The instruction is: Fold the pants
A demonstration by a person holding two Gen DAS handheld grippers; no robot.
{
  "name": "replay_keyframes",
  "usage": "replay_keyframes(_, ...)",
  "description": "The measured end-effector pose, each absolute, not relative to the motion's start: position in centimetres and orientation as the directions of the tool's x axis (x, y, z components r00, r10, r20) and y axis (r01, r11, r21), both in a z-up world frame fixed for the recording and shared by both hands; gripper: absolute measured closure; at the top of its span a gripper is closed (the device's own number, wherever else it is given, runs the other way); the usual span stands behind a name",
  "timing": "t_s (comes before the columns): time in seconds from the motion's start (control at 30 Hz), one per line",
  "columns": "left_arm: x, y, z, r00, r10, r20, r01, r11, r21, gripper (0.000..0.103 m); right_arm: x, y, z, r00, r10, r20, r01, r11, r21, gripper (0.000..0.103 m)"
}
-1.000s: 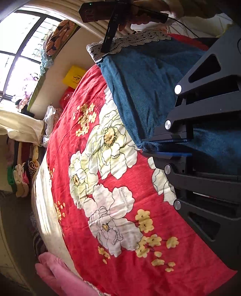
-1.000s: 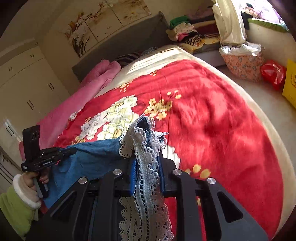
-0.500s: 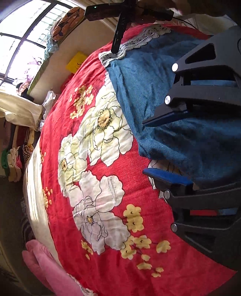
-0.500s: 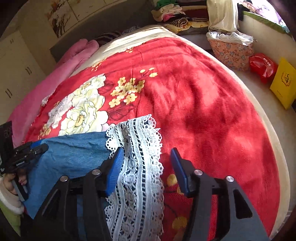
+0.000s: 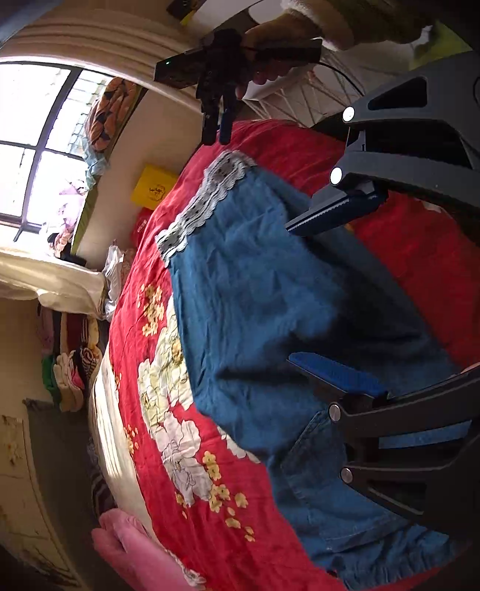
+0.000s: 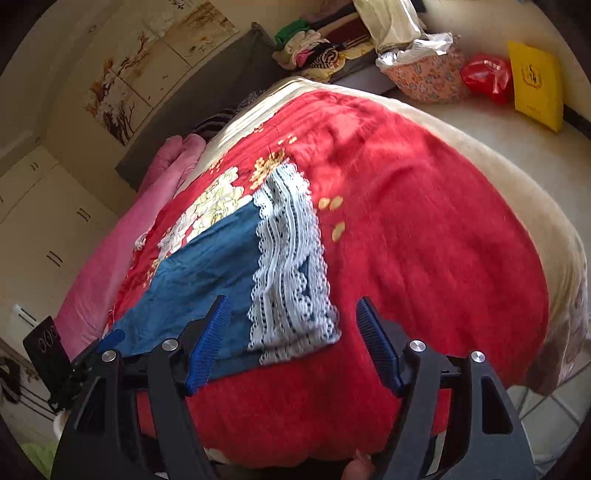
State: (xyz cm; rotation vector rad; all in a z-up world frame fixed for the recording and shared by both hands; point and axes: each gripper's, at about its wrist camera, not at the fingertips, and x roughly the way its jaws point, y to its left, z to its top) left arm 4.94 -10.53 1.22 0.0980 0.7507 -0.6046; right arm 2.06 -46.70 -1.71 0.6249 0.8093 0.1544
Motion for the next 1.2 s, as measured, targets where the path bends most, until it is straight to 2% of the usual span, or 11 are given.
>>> replay_keyframes(0.23,5.0,-13.0,-1.2,0.589,-0.397,-0.704,0.570,0.821,0.013,0.048,3.1,-46.0,-3.5,0.667,0.378,-0.643,0.138,0.784,0.605,0.036)
replay_keyframes(0.27,5.2,-13.3,-1.4,0.595,-0.383,-0.707,0.569,0.822,0.034,0.053,3.4,-45.8,-3.5,0.662,0.378,-0.648,0.131,0.792,0.596,0.039)
replay_keyframes(0.33,5.5,-13.8,-1.8,0.593,-0.359,-0.720,0.571,0.818,0.063,0.068,4.0,-45.4,-3.9,0.642,0.369,-0.672,0.133,0.810,0.571,0.048)
replay_keyframes(0.37,5.8,-14.1,-2.3,0.584,-0.347,-0.733,0.572,0.818,0.068,0.087,4.3,-45.2,-4.1,0.635,0.365,-0.681,0.134,0.816,0.562,0.050)
replay_keyframes(0.4,6.0,-14.3,-2.7,0.579,-0.329,-0.746,0.568,0.819,0.080,0.096,4.3,-45.0,-4.2,0.633,0.352,-0.689,0.132,0.828,0.544,0.054)
replay_keyframes(0.43,6.1,-14.3,-3.1,0.572,-0.322,-0.754,0.569,0.818,0.082,0.097,4.2,-45.0,-4.1,0.633,0.331,-0.700,0.141,0.839,0.525,0.066)
replay_keyframes(0.53,5.4,-14.3,-3.2,0.568,-0.326,-0.756,0.575,0.815,0.080,0.098,3.3,-45.0,-2.9,0.653,0.315,-0.689,0.126,0.852,0.508,0.072)
replay_keyframes(0.77,4.4,-13.6,-2.2,0.588,-0.323,-0.742,0.563,0.821,0.088,0.098,1.6,-44.5,-1.6,0.686,0.274,-0.674,0.108,0.878,0.467,0.072)
replay_keyframes(0.93,3.7,-13.7,-2.8,0.582,-0.309,-0.753,0.559,0.824,0.094,0.098,1.3,-44.3,-2.3,0.674,0.278,-0.685,0.123,0.872,0.474,0.066)
replay_keyframes(1.0,3.6,-13.6,-3.2,0.580,-0.305,-0.755,0.554,0.828,0.091,0.098,1.9,-44.7,-3.3,0.656,0.291,-0.696,0.148,0.855,0.497,0.062)
replay_keyframes(1.2,3.4,-13.6,-3.6,0.583,-0.287,-0.760,0.542,0.834,0.101,0.098,3.1,-45.1,-3.5,0.686,0.355,-0.635,0.139,0.793,0.593,0.061)
